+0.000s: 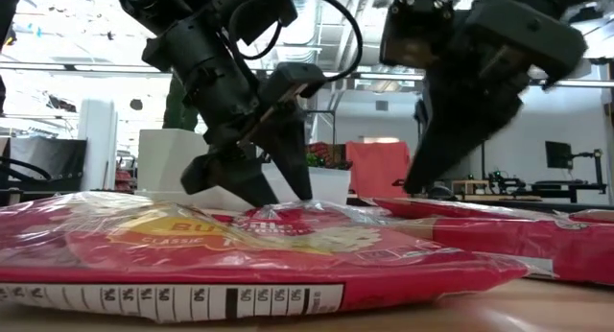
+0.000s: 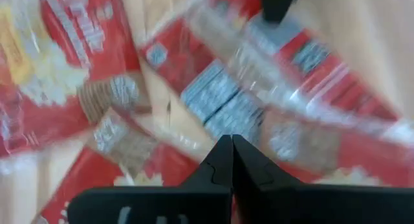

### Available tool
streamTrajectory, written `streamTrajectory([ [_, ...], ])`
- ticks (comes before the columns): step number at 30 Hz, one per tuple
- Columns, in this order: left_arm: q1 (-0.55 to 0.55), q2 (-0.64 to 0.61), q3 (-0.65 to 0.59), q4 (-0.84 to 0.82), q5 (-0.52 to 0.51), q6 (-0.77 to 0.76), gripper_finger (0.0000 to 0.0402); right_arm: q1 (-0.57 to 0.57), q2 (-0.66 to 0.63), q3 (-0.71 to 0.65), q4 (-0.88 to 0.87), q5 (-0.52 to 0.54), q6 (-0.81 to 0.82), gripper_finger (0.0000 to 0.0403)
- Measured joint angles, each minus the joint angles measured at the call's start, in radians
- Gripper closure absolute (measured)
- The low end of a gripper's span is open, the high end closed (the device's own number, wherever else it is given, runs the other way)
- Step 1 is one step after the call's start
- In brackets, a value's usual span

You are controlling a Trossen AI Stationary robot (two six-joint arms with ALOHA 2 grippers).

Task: Sort popcorn bags into baskets
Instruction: Put the red popcorn bag into the transparent bin

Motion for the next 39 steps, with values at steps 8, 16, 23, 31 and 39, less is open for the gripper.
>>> streamTrajectory([
  [8,0.0,0.0,0.0,0.052,0.085,0.059,0.0223,0.009,0.041,0.0,0.039,0.005,0.029,0.0387],
  [16,0.0,0.0,-0.021,0.056,0.087,0.056,0.0223,-0.001,0.1,0.0,0.085,0.009,0.032,0.0391],
  [23,0.0,0.0,-0.12,0.22,0.097,-0.021,0.0223,-0.003,0.146,0.01,0.136,0.012,0.025,0.0383],
  [31,0.001,-0.001,-0.165,0.327,0.121,-0.026,0.0224,-0.06,0.153,0.006,0.234,-0.017,-0.041,0.0391],
  [39,0.001,0.002,-0.165,0.333,0.15,-0.05,0.0267,-0.087,0.131,0.004,0.23,-0.009,-0.088,0.0383],
])
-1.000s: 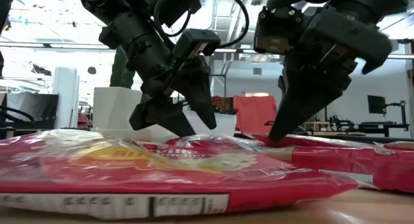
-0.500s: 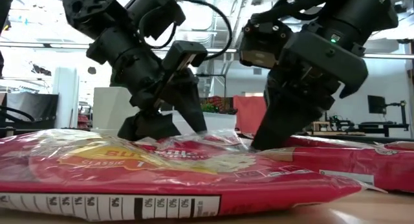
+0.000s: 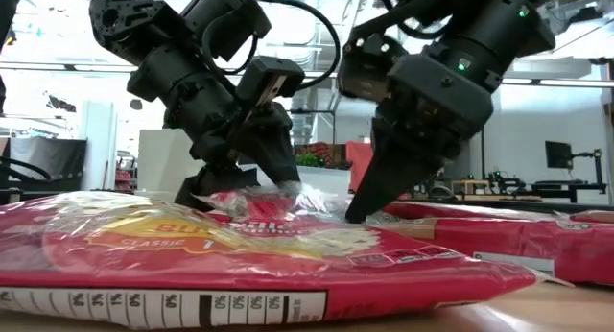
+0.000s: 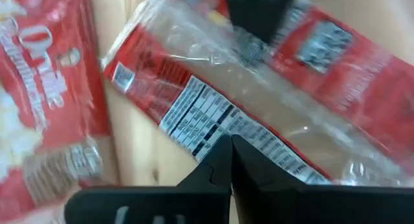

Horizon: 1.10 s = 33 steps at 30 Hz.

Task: Sort popcorn bags into baskets
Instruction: Put the red popcorn bag into the transparent bin

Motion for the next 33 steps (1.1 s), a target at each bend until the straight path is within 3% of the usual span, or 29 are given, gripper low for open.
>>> streamTrajectory([
  [8,0.005,0.0,0.002,0.026,0.015,-0.044,0.0389,0.001,-0.153,-0.001,-0.144,0.024,-0.015,0.0392],
  [13,0.013,0.0,0.002,0.047,0.035,-0.088,0.0389,0.019,-0.307,0.001,-0.292,0.119,-0.014,0.0382],
  [24,0.048,-0.021,0.083,0.204,0.196,-0.163,0.0397,0.048,-0.586,0.001,-0.554,0.333,0.071,0.0389],
  [33,0.149,-0.188,0.117,0.001,0.175,-0.076,0.0398,0.047,-0.64,0.002,-0.603,0.362,0.073,0.0387],
])
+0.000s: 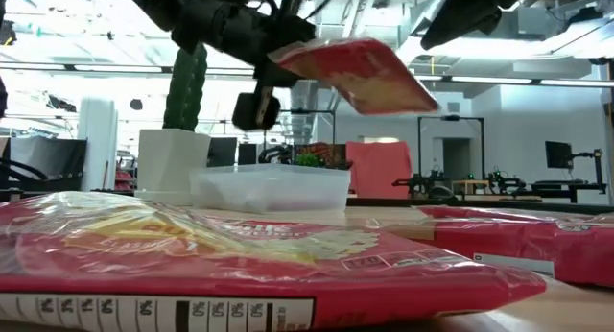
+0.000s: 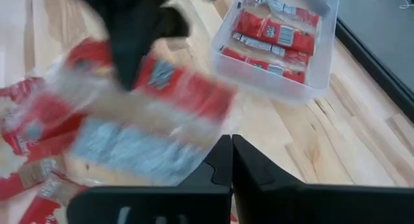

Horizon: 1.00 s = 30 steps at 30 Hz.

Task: Sort popcorn bags into baskets
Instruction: Put the red popcorn bag into the transparent bin

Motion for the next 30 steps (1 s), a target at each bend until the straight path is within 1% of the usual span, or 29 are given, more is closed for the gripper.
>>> streamTrajectory([
  [5,0.088,-0.156,0.001,-0.141,-0.076,0.095,0.0398,0.0,0.001,0.0,-0.01,0.0,-0.006,0.0389],
  [9,0.173,-0.26,0.001,-0.315,-0.149,0.194,0.0398,-0.007,0.01,0.0,-0.022,0.0,-0.009,0.0378],
  [12,0.23,-0.301,0.001,-0.465,-0.209,0.272,0.0398,-0.008,0.009,0.0,-0.022,0.0,-0.009,0.0378],
  [16,0.302,-0.297,0.001,-0.595,-0.225,0.378,0.0399,-0.008,0.009,0.0,-0.027,0.012,-0.018,0.0387],
  [20,0.353,-0.259,0.001,-0.609,-0.236,0.469,0.0399,-0.008,0.009,0.0,-0.034,0.012,-0.032,0.0388],
  [26,0.402,-0.2,0.001,-0.602,-0.226,0.591,0.0398,-0.008,0.009,0.0,-0.043,0.011,-0.033,0.0375],
  [30,0.428,-0.18,0.001,-0.58,-0.222,0.647,0.0396,-0.008,0.009,0.0,-0.046,0.011,-0.035,0.0381],
])
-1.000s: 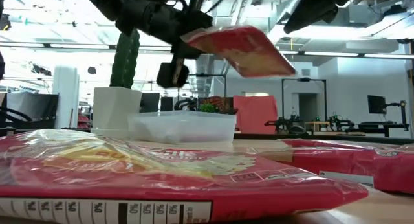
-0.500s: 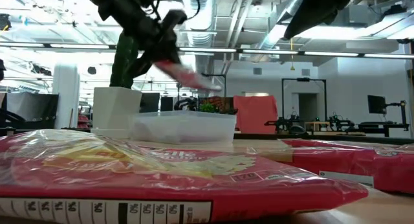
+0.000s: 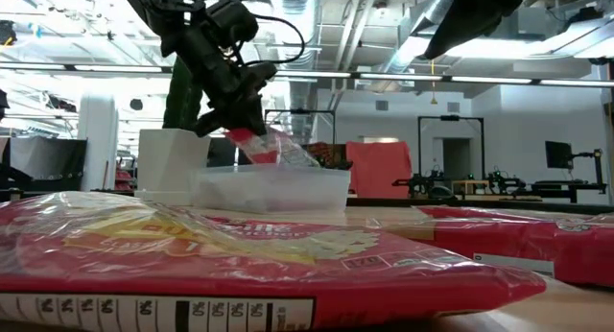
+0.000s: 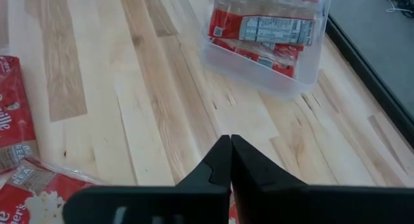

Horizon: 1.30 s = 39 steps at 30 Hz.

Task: Sort popcorn bags into baskets
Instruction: Put the red popcorn bag into the transparent bin

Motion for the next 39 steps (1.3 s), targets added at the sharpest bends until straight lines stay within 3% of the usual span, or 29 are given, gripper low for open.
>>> streamTrajectory([
  [8,0.033,0.028,0.0,0.023,0.086,0.077,0.0394,0.0,0.0,0.0,-0.018,0.0,-0.004,0.0383],
  [18,0.028,0.15,-0.001,0.078,0.17,0.09,0.0388,0.0,0.0,0.0,-0.029,0.0,-0.007,0.038],
  [25,0.029,0.141,0.006,0.05,0.099,0.103,0.0314,0.0,0.0,0.0,-0.045,0.0,-0.007,0.038],
  [32,0.029,0.135,0.137,-0.134,-0.012,0.124,0.0232,-0.005,0.0,0.0,-0.052,0.0,-0.001,0.0365],
  [36,0.027,0.135,0.23,-0.258,-0.004,0.124,0.0217,-0.021,-0.001,-0.019,-0.121,-0.026,0.114,0.0371],
  [39,0.011,0.135,0.296,-0.321,0.087,0.082,0.0218,-0.026,-0.001,-0.074,-0.186,-0.083,0.255,0.0383],
])
